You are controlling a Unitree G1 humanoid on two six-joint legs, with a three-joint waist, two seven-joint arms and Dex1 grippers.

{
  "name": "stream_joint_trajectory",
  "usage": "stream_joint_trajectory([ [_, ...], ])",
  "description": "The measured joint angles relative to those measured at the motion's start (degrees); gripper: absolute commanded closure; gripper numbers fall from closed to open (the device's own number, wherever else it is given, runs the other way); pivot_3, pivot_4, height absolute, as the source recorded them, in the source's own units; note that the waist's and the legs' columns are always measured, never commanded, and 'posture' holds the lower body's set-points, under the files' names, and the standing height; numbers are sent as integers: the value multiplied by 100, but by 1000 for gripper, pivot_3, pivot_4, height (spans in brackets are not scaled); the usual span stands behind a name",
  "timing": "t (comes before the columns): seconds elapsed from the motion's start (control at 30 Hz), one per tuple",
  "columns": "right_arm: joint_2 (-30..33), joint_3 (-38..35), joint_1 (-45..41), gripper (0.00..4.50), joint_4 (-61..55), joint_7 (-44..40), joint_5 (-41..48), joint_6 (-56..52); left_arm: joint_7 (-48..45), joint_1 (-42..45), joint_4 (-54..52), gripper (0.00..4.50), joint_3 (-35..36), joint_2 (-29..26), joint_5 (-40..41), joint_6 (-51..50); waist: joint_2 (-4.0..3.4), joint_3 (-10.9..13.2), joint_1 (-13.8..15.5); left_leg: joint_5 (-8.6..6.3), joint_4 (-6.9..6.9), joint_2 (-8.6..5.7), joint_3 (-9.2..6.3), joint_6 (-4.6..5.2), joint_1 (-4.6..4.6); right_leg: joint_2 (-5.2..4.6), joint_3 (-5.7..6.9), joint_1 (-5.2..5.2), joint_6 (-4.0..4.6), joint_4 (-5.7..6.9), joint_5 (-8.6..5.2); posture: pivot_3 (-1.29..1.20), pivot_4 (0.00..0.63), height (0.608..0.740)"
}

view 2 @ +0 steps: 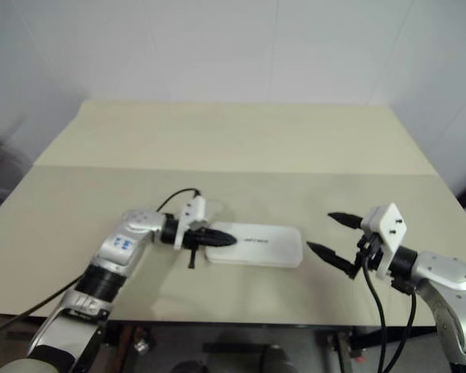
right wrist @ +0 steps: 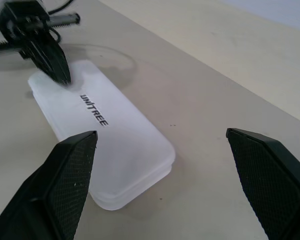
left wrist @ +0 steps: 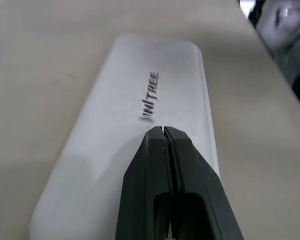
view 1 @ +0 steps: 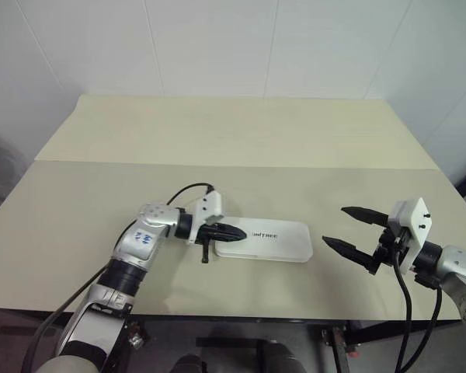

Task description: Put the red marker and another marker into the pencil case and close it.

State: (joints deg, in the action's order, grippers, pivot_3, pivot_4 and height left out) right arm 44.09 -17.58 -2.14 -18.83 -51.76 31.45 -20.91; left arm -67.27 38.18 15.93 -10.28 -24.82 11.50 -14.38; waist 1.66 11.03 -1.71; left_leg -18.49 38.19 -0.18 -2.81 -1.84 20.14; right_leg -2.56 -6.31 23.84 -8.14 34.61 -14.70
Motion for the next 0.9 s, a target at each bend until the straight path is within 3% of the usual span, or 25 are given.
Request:
stream_joint_trajectory([
  [0.17,3,234,-471,120,427,-211,-112,100,-107,-430,-260,2597,748,-555,470,7,-2,1,6,-1,-12,5,5,-2,8,-2,3,16,7,1,-4,0,150,740],
  [0.43,45,422,-858,120,799,-557,-194,235,-156,-966,-827,24,1632,-823,1207,49,-1,1,22,-6,-12,4,1,-4,18,-14,13,16,6,-19,-4,0,150,740],
  [0.9,252,473,-924,120,996,-946,-318,300,-93,-962,-1328,24,1595,-1004,1536,-381,-3,2,5,-6,-14,4,5,-4,16,-9,12,16,7,-20,-4,0,150,740],
])
